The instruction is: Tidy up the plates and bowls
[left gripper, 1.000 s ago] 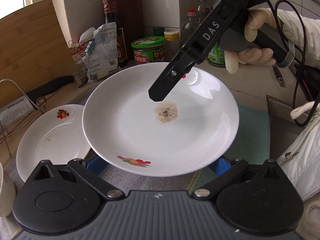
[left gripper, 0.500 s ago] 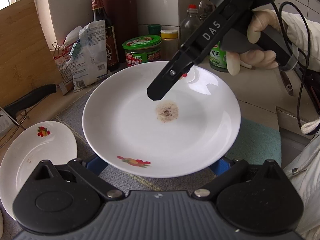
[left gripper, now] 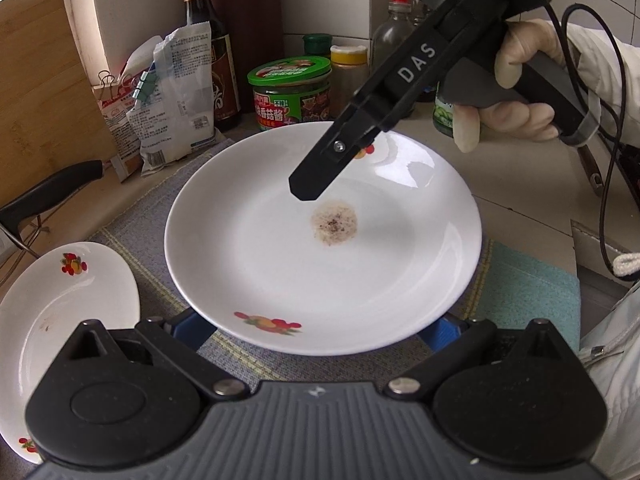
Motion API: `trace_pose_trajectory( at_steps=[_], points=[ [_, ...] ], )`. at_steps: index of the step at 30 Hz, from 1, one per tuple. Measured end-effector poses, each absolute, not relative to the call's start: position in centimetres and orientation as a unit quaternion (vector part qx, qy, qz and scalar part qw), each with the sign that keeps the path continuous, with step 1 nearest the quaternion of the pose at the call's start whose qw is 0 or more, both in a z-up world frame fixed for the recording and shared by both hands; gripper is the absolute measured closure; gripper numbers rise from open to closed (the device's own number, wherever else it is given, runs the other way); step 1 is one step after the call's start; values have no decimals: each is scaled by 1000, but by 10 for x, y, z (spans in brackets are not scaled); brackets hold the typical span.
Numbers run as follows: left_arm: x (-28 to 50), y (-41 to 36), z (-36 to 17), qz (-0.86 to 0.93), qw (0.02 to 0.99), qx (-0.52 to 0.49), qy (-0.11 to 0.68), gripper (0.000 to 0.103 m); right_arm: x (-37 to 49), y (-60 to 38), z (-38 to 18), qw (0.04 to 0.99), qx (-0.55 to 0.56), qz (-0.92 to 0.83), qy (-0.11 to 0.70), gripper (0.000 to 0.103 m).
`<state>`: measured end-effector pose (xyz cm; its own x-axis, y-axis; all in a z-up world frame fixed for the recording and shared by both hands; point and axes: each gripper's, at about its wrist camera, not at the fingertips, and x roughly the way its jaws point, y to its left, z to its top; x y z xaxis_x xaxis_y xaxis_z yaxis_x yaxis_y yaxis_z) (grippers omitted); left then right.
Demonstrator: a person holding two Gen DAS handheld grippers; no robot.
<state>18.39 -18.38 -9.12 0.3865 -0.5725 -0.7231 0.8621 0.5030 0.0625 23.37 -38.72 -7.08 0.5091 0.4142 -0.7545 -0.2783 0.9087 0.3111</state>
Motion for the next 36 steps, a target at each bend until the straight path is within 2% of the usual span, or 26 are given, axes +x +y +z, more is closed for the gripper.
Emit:
trace_pose_trajectory(
  at_steps=[24,36],
  points=[
    [195,-198,-90,-426,782,251,380,1,248,-385,-87,850,84,199,480,9],
    [202,-199,-91,-426,766,261,406,1,252,-381,-86,845,79,198,491,4]
  ],
)
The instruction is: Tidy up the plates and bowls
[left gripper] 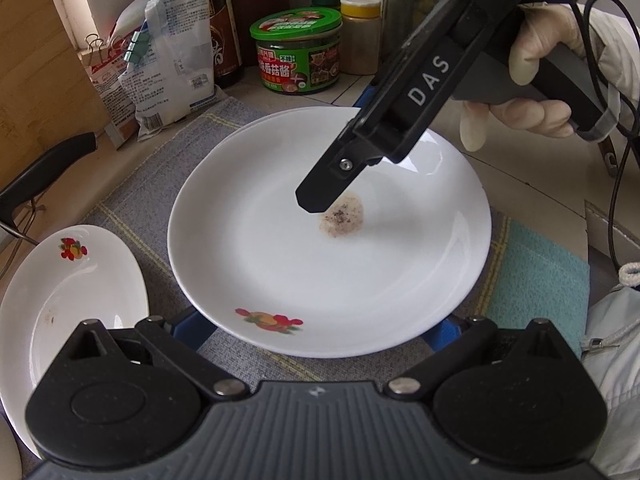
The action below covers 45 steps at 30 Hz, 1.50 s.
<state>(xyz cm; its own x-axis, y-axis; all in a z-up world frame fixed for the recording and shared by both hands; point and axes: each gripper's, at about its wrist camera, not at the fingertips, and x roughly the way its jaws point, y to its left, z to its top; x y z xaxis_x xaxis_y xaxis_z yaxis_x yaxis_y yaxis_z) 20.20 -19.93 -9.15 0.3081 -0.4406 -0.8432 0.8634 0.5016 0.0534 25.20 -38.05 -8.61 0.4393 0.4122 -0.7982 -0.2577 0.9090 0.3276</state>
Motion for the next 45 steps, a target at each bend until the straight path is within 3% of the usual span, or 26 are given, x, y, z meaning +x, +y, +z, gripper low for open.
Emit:
trace_pose_trajectory(
  at_steps=[45],
  points=[
    [199,-200,-90,-432,754,288,403,1,248,-382,-79,832,90,177,518,0]
  ],
)
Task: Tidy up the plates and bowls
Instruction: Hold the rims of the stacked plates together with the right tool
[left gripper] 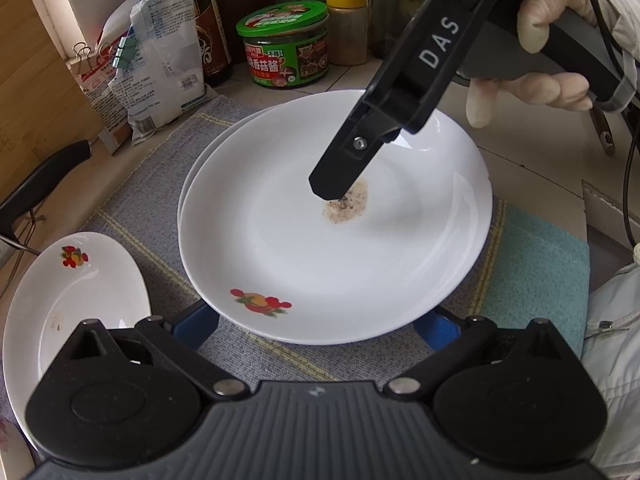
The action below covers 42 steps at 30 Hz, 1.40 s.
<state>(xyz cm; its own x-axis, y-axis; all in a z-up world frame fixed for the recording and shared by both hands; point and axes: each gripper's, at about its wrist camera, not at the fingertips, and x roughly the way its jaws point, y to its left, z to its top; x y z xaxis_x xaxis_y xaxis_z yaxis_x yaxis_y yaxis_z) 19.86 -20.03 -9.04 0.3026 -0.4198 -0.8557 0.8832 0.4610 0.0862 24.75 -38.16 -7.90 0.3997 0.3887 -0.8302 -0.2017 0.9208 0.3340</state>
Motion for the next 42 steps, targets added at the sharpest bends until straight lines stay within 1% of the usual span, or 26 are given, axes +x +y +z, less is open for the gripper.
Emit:
trace_pose_trajectory(
  at_steps=[22,42],
  points=[
    [197,-198,-90,-442,750,286,400,1,237,-382,-70,834,83,156,523,0],
    [195,-193,-87,-437,766,254,396,1,226,-370,-67,838,47,131,527,0]
  ],
)
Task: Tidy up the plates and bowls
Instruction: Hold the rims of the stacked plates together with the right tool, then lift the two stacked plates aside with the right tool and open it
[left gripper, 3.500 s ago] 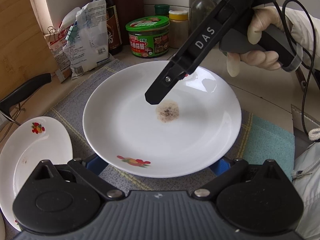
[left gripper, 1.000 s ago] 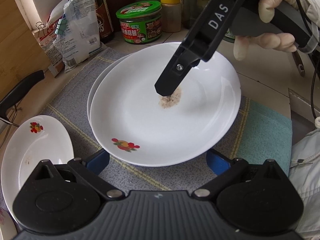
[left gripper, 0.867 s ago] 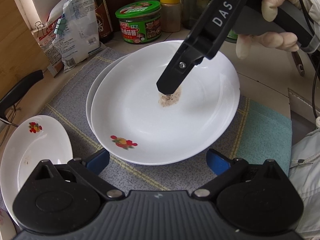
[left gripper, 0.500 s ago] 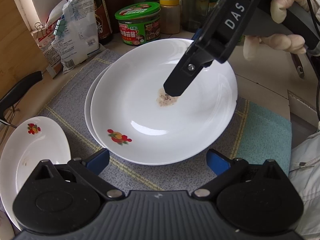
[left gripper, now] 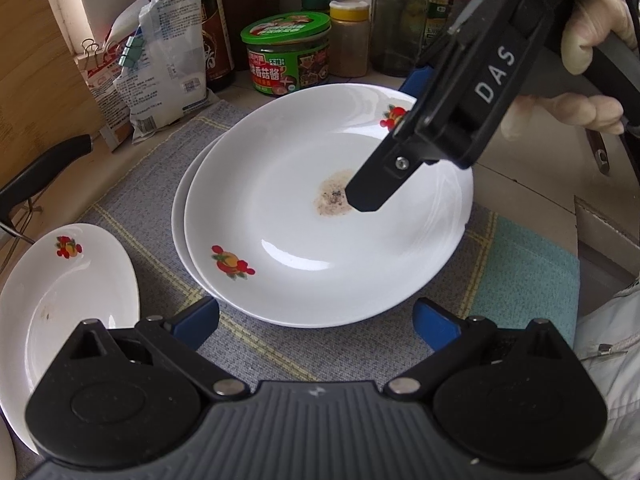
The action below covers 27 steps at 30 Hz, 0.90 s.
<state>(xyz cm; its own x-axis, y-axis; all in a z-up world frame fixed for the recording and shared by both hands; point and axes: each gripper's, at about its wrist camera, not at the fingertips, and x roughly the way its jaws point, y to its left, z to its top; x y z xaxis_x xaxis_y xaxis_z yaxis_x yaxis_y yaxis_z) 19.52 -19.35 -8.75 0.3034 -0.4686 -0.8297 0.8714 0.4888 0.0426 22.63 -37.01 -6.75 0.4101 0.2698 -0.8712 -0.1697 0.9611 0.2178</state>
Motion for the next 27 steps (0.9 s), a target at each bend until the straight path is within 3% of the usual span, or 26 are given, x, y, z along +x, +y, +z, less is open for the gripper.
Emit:
trace_pose_trajectory(
  at_steps=[20,27],
  points=[
    [191,-185,-86,-413,803,210,374,1,215,-366,-73,849,25,108,517,0],
    [176,-150,-73,-367,852,149,343,1,206,-358,-71,866,8,83,493,0]
  ],
)
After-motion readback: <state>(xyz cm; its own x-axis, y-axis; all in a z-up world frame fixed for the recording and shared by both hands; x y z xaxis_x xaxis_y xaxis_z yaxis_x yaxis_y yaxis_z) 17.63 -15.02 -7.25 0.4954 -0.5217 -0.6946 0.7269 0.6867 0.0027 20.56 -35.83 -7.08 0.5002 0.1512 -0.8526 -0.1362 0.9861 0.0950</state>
